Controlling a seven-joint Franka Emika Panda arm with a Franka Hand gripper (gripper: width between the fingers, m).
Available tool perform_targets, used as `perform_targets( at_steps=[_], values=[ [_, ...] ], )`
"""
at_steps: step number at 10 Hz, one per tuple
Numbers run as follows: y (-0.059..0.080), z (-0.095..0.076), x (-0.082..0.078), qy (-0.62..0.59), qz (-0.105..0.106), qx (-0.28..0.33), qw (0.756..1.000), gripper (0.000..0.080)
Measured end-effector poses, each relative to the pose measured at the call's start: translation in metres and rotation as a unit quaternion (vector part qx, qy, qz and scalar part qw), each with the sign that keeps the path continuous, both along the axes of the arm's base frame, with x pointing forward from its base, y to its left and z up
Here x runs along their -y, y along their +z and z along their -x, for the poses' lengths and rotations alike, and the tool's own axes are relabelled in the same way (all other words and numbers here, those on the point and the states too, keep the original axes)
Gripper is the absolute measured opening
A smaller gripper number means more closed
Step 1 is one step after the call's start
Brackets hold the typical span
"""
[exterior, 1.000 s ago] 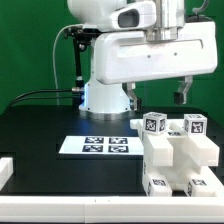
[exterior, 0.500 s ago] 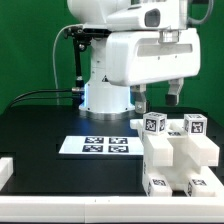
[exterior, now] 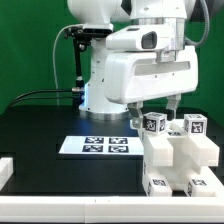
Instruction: Assemble chair
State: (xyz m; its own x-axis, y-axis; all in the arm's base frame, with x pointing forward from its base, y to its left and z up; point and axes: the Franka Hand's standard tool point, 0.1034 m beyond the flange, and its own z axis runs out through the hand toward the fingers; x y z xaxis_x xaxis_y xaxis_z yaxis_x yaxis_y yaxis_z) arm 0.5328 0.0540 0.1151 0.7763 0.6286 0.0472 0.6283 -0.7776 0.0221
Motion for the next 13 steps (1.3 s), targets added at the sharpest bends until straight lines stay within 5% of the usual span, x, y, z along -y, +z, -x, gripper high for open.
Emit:
perform_targets(
  at_steps=[3,7,10,13],
  values=[
    [0.0001,-0.0001,0.0003,-0.057,-0.003,-0.001,0.998,0.0281],
    [-0.0003,-0.0003,0.0003,-0.194,-0.010,-0.002,0.981,0.0281],
    [-0.0004,-0.0029,-0.0012,-0.353,-0.022,0.009,0.935,0.0281],
    [-0.0004,-0.0030,-0.0007,-0.365,-0.022,0.009,0.931,0.0289]
  ],
)
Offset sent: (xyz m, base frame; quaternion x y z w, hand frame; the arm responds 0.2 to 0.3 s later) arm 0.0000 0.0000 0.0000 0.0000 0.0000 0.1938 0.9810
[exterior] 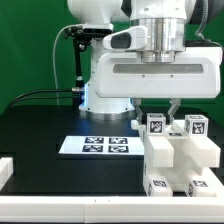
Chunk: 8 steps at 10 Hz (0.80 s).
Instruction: Assemble chair
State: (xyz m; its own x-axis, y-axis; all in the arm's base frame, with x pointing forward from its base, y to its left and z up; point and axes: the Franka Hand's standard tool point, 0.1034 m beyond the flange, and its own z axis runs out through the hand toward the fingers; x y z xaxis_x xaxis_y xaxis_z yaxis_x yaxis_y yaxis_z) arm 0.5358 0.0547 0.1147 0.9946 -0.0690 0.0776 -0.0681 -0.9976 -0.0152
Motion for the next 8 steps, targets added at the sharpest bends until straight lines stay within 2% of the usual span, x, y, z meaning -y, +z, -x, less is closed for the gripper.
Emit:
perform_targets(
  at_steps=[1,2,3,4,5,6,8],
  values=[
    [0.000,0.000,0.000,0.005,0.001,0.000,1.000,0.0289],
    [0.001,0.000,0.000,0.043,0.005,0.000,0.999,0.0476],
    [0.004,-0.002,0.000,0.099,0.009,0.002,0.995,0.0608],
    [0.004,0.000,-0.001,0.136,0.010,-0.005,0.991,0.0608],
    [0.005,0.003,-0.004,0.219,0.018,-0.022,0.975,0.0642],
    [0.007,0.004,-0.011,0.315,0.038,-0.028,0.948,0.0648],
    [0.006,0.003,-0.007,0.378,0.043,-0.027,0.924,0.0649]
  ],
)
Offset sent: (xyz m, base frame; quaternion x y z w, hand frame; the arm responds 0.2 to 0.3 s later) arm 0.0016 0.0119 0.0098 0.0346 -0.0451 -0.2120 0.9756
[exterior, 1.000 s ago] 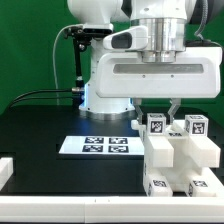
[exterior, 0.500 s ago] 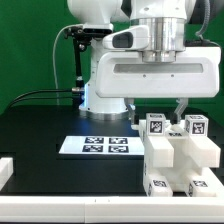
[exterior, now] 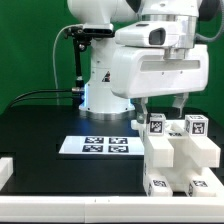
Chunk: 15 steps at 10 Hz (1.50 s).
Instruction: Assemble chair
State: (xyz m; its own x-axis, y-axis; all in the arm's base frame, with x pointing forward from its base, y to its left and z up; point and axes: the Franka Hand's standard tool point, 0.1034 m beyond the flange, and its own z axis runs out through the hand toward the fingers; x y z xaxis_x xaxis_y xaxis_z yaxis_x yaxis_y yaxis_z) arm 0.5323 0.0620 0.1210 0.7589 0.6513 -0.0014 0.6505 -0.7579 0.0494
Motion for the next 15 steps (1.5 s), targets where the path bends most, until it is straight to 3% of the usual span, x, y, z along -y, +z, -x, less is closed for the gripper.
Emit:
perform_targets(
  at_steps=[2,4,5,6,7,9,13,15],
  values=[
    [-0.0002,-0.0001,0.0014,0.055,0.004,-0.003,0.998,0.0649],
    [-0.0040,-0.0049,0.0013,0.210,0.034,-0.023,0.977,0.0649],
    [-0.0068,-0.0034,0.0001,0.226,0.036,-0.027,0.973,0.0649],
    [-0.0065,-0.0037,0.0016,0.214,0.036,-0.026,0.976,0.0520],
    [-0.0066,-0.0037,0.0017,0.201,0.036,-0.025,0.979,0.0520],
    [-0.0066,-0.0037,0.0021,0.199,0.036,-0.025,0.979,0.0280],
    [-0.0067,-0.0049,0.0026,0.070,0.033,-0.013,0.997,0.0281],
    [-0.0069,-0.0061,0.0043,-0.051,0.026,-0.005,0.998,0.0281]
  ],
)
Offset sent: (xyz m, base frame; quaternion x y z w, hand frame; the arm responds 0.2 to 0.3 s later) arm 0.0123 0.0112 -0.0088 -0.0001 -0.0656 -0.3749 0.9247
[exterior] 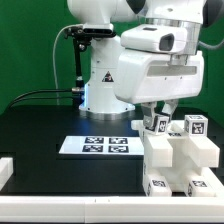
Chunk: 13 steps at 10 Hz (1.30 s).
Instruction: Assemble chair
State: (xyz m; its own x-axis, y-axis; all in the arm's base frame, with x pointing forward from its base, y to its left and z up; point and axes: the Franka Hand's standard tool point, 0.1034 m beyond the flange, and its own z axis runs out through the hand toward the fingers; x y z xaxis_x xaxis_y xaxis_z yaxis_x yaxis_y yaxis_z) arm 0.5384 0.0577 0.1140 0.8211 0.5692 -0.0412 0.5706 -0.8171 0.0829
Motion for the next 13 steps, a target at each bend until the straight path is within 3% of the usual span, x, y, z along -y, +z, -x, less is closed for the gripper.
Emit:
perform_targets(
  at_steps=[3,8,9,10,11,13],
  values=[
    [-0.0004,-0.0010,0.0032,-0.158,-0.027,0.011,0.987,0.0282],
    [-0.0005,-0.0009,0.0030,-0.156,-0.026,0.012,0.987,0.0283],
    [-0.0005,-0.0009,0.0030,-0.156,-0.026,0.012,0.987,0.0473],
    [-0.0002,-0.0008,0.0035,-0.147,-0.025,0.009,0.989,0.0473],
    [0.0019,-0.0025,0.0054,-0.127,-0.025,0.005,0.992,0.0615],
    [0.0040,-0.0057,0.0101,-0.119,-0.025,0.007,0.993,0.0641]
  ],
)
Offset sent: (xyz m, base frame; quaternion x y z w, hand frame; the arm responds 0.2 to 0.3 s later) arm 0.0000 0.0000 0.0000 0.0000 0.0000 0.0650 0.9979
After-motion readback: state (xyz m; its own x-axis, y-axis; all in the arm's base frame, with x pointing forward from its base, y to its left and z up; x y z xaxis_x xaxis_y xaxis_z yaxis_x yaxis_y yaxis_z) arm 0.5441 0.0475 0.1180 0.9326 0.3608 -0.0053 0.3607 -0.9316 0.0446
